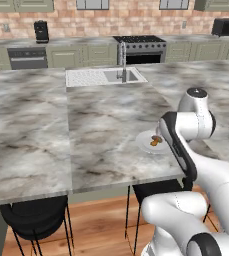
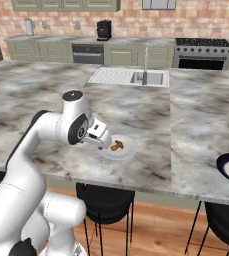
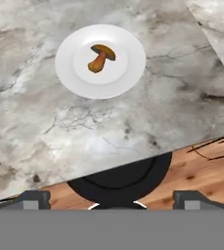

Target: Transport the fish and mushroom to the fridge. Place the fish on the rack containing meat and place the mushroom on the rack containing the vegetable, ensuring meats and vegetables are on different racks.

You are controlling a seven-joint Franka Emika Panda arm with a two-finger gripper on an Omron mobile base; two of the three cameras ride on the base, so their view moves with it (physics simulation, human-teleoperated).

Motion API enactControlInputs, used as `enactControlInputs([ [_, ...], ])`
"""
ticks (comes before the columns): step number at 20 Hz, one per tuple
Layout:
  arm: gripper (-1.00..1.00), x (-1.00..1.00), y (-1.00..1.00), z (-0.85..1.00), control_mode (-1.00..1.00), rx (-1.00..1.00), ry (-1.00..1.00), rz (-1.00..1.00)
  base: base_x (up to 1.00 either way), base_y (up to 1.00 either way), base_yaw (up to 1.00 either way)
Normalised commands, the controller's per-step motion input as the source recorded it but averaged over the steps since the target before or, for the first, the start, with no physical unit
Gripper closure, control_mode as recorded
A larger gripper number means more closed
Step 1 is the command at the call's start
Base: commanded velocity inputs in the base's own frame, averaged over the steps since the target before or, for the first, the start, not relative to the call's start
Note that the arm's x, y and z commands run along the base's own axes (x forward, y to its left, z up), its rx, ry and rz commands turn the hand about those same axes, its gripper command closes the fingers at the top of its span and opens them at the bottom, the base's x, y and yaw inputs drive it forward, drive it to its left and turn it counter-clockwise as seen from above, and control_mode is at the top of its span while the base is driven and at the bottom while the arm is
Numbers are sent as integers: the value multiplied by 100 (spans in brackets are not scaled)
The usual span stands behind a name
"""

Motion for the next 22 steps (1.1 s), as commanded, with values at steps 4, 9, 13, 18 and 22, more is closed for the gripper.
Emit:
enactControlInputs([
  [4, -100, 57, -8, -35, -100, 0, 0, 0, 0, 0, 0],
  [9, -100, 61, -1, -38, -100, 0, 0, -2, 0, 0, 0],
  [13, -100, 49, -1, -37, -100, 0, 4, -3, 0, 0, 0],
  [18, -100, 30, -6, -32, -100, 0, 0, -8, 0, 0, 0],
  [22, -100, 29, -12, -15, -100, 0, 0, -11, 0, 0, 0],
])
